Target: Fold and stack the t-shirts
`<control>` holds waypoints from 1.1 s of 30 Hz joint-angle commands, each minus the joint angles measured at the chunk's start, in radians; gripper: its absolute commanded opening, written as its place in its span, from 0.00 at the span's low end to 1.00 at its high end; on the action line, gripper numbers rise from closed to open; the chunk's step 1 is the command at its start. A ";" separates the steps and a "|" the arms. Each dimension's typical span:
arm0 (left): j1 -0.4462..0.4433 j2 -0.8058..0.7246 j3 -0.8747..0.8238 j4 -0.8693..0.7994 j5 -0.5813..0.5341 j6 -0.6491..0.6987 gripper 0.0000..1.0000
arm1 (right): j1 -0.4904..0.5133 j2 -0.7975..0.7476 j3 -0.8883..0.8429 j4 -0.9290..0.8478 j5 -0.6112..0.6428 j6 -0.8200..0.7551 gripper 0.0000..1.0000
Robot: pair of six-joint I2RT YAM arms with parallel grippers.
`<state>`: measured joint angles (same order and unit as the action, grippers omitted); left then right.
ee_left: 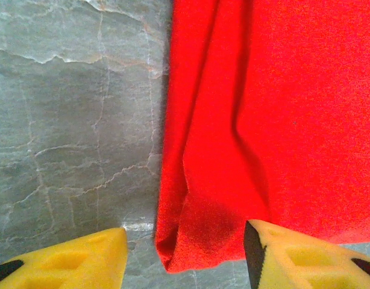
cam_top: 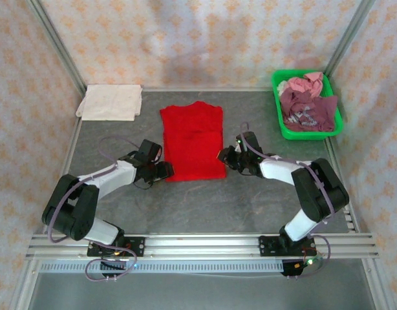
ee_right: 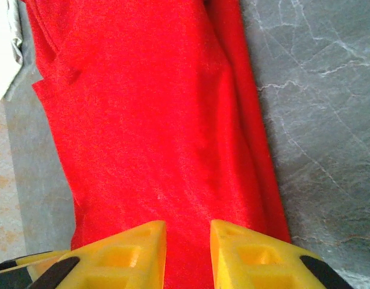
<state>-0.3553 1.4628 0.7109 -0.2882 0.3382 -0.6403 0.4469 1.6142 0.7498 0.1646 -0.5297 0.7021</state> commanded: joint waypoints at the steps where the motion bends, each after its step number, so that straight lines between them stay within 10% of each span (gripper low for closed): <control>1: -0.021 0.034 0.014 -0.005 0.018 -0.008 0.50 | 0.001 0.010 -0.006 0.036 0.022 -0.024 0.26; 33: -0.063 0.062 0.045 -0.035 -0.106 0.042 0.00 | -0.038 -0.099 -0.150 -0.017 -0.102 -0.001 0.38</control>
<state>-0.4129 1.5146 0.7368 -0.2974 0.2722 -0.6155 0.4030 1.4975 0.6109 0.1516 -0.5846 0.6991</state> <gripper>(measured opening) 0.050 0.376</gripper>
